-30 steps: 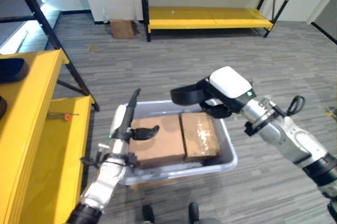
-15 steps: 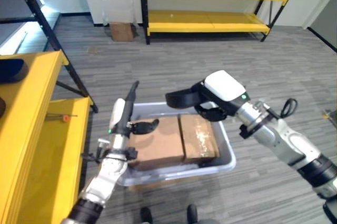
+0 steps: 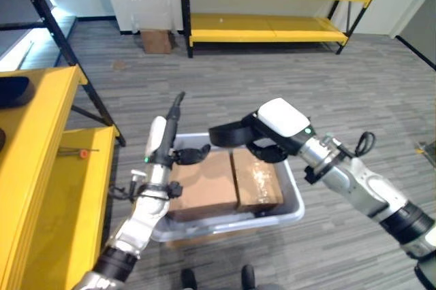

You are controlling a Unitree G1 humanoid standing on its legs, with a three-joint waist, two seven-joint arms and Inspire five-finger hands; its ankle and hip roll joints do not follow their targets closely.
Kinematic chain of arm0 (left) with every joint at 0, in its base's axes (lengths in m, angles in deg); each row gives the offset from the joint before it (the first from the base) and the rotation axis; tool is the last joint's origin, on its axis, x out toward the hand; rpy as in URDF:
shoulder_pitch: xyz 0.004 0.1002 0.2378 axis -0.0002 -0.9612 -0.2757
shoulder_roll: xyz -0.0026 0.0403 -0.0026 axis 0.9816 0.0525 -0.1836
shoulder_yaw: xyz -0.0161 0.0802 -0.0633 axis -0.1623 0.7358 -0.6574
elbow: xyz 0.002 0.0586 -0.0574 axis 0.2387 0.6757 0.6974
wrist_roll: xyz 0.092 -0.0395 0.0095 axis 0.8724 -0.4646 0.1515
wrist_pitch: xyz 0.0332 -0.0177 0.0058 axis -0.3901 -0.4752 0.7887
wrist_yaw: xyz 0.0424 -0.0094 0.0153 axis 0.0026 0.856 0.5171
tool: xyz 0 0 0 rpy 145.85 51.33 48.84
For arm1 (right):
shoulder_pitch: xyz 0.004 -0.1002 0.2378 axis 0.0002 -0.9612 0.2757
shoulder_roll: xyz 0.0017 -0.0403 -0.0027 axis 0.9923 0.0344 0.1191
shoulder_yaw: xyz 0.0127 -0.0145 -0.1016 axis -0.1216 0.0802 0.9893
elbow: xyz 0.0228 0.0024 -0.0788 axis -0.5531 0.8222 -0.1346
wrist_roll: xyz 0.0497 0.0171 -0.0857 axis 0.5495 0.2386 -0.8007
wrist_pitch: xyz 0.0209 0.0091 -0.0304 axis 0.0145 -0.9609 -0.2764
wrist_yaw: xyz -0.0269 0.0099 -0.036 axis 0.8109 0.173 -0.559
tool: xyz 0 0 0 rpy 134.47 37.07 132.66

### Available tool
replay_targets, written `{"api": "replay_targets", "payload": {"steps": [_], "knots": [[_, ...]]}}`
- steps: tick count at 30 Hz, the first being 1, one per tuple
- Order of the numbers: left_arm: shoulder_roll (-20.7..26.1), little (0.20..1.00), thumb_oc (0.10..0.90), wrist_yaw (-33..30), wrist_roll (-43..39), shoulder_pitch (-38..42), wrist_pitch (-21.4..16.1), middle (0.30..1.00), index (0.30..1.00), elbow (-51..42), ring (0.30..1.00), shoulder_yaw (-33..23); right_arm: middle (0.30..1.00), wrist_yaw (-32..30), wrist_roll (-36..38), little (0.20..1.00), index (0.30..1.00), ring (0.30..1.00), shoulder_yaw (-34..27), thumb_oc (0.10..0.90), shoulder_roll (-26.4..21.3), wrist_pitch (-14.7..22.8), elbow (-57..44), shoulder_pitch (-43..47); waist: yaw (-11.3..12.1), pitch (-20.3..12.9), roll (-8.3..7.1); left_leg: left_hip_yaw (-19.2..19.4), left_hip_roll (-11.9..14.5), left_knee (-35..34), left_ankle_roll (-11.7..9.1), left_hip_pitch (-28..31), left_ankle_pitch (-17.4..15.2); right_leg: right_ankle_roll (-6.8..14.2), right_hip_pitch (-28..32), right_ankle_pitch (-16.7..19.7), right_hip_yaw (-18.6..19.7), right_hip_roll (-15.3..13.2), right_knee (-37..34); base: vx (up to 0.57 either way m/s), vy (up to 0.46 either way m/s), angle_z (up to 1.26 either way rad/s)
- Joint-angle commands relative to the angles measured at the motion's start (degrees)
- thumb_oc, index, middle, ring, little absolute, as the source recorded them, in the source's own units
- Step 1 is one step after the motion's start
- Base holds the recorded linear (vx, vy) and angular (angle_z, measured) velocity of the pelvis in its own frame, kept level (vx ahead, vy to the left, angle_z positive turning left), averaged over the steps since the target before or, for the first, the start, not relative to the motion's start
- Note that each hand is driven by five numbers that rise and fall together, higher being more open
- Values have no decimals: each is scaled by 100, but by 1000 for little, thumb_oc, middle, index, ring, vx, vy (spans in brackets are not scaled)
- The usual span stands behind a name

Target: Move parts from the plastic box to the shelf.

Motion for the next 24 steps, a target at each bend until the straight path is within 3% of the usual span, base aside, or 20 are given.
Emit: {"api": "replay_targets", "payload": {"steps": [1,24], "knots": [[143,1000,900,-296,240,801,-432,1000,1000,253,1000,415,300,-549,358,300,300,300,-99,400,211,132,33,941,0,-818,86,-156,347,-19,-228,448,-390,469,10,138,-59,-185,3,0,0,0],[-49,1000,900,-111,234,881,-424,1000,1000,705,1000,838,300,-579,458,300,300,300,-43,400,223,201,-44,1053,-58,-821,101,-153,349,-19,-231,476,-383,449,24,144,-74,-193,3,0,0,0]]}}
